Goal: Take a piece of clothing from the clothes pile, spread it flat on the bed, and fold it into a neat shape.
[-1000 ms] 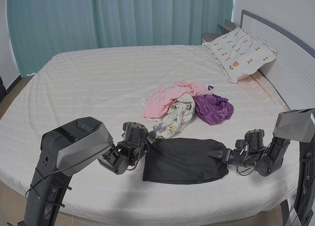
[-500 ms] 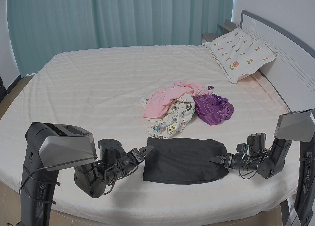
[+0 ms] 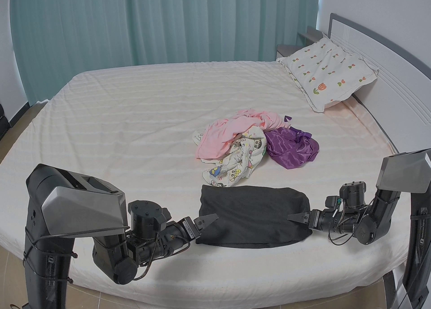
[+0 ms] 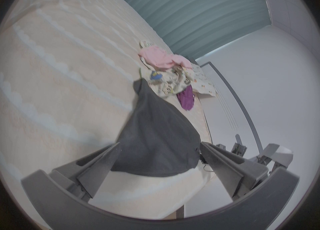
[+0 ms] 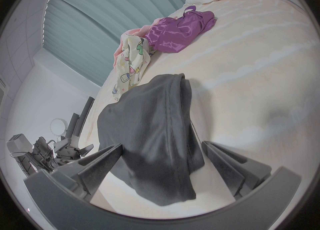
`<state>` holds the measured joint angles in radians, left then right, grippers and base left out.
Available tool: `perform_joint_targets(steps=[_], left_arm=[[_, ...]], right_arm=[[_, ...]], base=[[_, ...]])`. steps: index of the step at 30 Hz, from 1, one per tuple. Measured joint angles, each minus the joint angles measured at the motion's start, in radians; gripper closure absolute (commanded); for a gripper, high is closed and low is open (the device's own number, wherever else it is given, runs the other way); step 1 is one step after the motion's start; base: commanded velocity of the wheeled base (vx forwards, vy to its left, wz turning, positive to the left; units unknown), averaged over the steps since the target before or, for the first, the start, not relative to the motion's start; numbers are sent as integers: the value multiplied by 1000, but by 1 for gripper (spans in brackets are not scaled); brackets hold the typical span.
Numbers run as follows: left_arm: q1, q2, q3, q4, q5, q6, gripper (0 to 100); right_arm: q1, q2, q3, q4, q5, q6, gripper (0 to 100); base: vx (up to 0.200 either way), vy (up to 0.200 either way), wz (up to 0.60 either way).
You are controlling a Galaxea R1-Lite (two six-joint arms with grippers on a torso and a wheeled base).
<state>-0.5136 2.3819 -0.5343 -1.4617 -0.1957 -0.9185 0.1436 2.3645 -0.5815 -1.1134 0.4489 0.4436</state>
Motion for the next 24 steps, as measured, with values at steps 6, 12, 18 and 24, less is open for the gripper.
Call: perform_joint_targets(steps=[6, 12, 18, 24], left_arm=[[-6, 13, -44, 78, 8, 55, 0], [-4, 30, -85, 89, 44, 59, 0], [1, 47, -147, 159, 97, 61, 0], [2, 60, -208, 210, 117, 62, 0]], right_arm=[[4, 0, 1, -1, 0, 1, 0], [7, 3, -4, -3, 0, 1, 0], [7, 9, -28, -4, -1, 8, 0], [6, 22, -56, -4, -4, 10, 0]], base=[[-100, 0, 0], [0, 0, 0], [0, 0, 0], [0, 0, 0]])
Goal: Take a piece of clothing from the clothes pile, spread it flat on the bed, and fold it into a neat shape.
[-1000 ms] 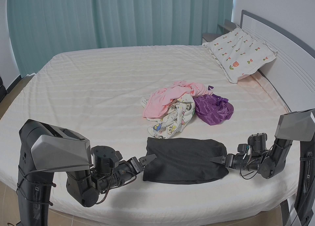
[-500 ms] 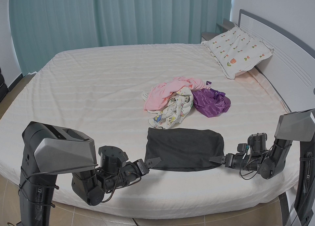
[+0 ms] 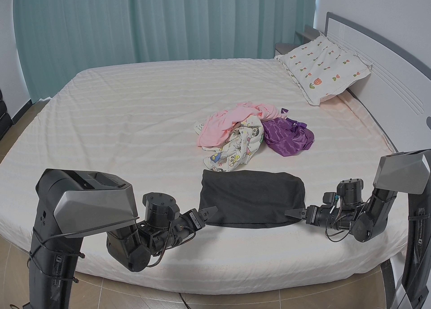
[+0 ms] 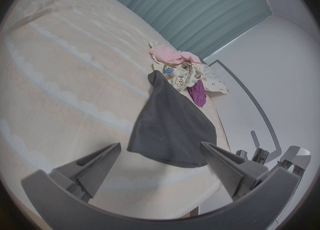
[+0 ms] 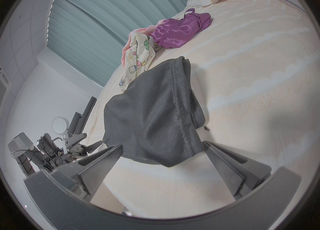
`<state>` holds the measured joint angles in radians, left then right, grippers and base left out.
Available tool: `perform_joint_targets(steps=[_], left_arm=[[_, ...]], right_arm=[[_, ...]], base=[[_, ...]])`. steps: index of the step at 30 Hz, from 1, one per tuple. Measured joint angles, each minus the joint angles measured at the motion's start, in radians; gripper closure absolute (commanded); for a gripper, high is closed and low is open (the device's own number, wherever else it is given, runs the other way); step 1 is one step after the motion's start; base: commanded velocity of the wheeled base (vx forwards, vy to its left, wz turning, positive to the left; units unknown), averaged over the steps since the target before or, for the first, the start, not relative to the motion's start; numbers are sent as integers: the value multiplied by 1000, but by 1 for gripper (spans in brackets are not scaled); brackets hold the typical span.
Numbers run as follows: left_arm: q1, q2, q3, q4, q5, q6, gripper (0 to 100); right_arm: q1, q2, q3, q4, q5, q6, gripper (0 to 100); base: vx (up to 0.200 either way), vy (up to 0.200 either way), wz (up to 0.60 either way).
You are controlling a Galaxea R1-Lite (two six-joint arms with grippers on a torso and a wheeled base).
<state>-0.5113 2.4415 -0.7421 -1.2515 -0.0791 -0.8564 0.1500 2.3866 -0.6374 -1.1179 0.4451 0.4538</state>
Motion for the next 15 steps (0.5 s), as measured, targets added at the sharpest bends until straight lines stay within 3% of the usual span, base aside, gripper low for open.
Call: perform_joint_targets(steps=[6, 12, 13, 15], left_arm=[[1, 18, -47, 10, 5, 9, 0], [1, 45, -74, 11, 32, 76, 0], [0, 50, -80, 11, 39, 80, 100], [-3, 58, -89, 11, 46, 81, 100]], right_arm=[[0, 10, -24, 0, -5, 0, 0], [1, 23, -42, 0, -8, 1, 0], [1, 26, -46, 0, -9, 1, 0], [1, 31, -57, 0, -10, 2, 0]], base=[[0, 0, 0], [0, 0, 0], [0, 0, 0], [0, 0, 0]])
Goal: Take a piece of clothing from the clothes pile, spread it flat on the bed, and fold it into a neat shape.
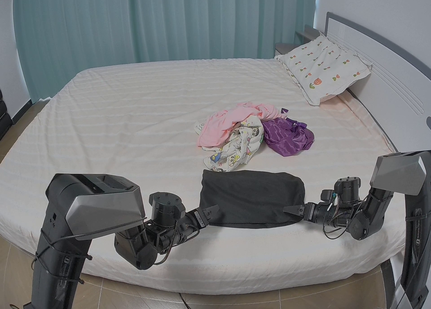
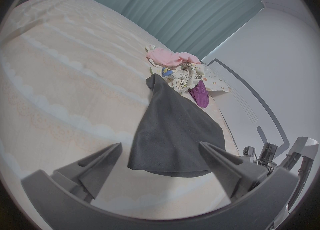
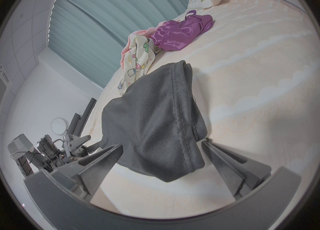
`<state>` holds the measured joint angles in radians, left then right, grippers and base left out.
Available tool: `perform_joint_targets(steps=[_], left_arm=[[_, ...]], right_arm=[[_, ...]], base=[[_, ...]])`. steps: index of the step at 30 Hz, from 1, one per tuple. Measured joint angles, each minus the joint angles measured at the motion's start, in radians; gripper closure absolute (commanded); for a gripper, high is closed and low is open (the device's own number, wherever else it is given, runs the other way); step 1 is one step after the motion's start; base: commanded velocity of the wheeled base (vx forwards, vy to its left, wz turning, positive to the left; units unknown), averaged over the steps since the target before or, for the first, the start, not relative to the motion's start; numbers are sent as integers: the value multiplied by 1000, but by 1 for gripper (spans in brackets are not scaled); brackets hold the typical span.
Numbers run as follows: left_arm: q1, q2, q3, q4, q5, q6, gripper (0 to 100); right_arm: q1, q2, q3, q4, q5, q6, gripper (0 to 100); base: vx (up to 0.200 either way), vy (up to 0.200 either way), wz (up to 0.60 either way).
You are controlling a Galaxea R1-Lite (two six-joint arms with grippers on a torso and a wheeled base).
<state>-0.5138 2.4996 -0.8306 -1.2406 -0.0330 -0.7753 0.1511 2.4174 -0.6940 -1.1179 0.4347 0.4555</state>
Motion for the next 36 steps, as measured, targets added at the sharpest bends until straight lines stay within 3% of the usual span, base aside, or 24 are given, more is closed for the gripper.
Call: perform_joint_targets(steps=[6, 7, 12, 24, 30, 36], left_arm=[[-5, 12, -3, 10, 1, 2, 100], [-5, 13, -3, 11, 1, 2, 100], [-6, 14, 0, 13, 1, 2, 100], [-5, -7, 57, 12, 1, -5, 100], [8, -46, 97, 31, -4, -19, 100], [15, -97, 116, 164, -11, -33, 100]], right_arm=[[1, 15, -25, 0, -6, 0, 0], [3, 19, -32, 0, -13, 0, 100], [12, 40, -48, 0, -43, -1, 100], [20, 23, 11, 11, -26, 0, 100], [-11, -23, 49, 17, 92, 5, 100], [-33, -56, 70, 22, 111, 9, 100]], base=[[0, 0, 0], [0, 0, 0], [0, 0, 0], [0, 0, 0], [0, 0, 0], [0, 0, 0]])
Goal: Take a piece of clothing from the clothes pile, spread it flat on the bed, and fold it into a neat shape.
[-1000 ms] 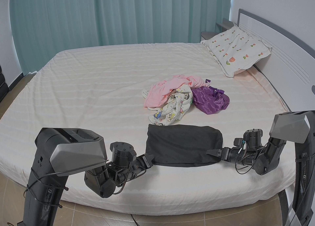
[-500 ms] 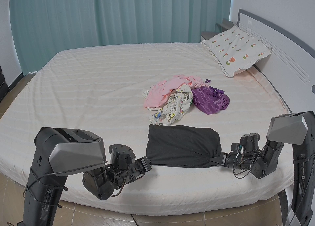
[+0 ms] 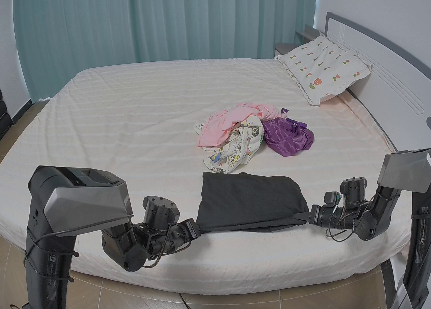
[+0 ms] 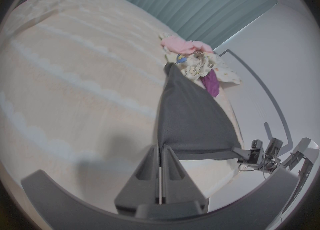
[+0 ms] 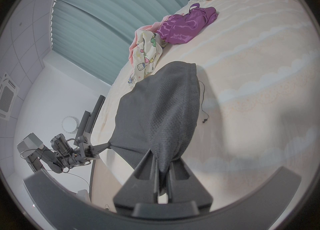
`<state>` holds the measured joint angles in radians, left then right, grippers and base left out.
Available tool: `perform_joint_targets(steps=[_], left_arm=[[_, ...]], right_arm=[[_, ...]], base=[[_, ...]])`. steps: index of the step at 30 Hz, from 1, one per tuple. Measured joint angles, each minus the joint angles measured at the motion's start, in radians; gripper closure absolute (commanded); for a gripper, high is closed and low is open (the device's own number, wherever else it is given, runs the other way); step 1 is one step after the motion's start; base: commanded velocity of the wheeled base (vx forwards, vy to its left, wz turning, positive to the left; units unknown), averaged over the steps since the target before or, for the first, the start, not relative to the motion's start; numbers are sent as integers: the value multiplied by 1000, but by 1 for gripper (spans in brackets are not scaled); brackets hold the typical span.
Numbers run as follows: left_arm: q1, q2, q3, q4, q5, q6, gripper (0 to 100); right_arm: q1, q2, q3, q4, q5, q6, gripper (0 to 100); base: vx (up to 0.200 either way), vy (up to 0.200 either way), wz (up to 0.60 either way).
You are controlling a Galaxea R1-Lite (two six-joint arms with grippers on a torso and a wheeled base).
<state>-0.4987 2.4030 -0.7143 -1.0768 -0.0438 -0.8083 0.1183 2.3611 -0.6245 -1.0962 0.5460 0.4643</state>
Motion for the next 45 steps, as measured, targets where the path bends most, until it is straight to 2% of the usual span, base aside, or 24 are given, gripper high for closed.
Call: perform_joint_targets(steps=[5, 12, 13, 23, 29, 33, 38, 45], left_arm=[[1, -32, -17, 144, -1, -11, 100], [-5, -52, -36, 222, 9, -9, 100], [-6, -54, -37, 227, 10, -8, 0], [-7, -65, -30, 250, 13, -7, 0], [10, -72, -27, 246, 9, -18, 0], [26, -77, -26, 237, 9, -73, 0], [35, -82, -26, 230, 8, -96, 0], [38, -83, -26, 228, 7, -97, 0]], right_arm=[[-1, -7, 6, 37, 0, -6, 100], [3, -7, 9, 91, -2, -36, 100], [3, -6, 8, 97, -3, -41, 0], [0, -22, -14, 133, -16, -44, 0], [-28, -61, -77, 130, -31, 47, 0], [-35, -64, -155, 138, -79, 122, 0], [-47, -49, -243, 182, -100, 147, 0], [-26, 17, -451, 329, -122, 188, 0]], base=[[0, 0, 0], [0, 0, 0], [0, 0, 0], [0, 0, 0], [0, 0, 0], [0, 0, 0], [0, 0, 0], [0, 0, 0]])
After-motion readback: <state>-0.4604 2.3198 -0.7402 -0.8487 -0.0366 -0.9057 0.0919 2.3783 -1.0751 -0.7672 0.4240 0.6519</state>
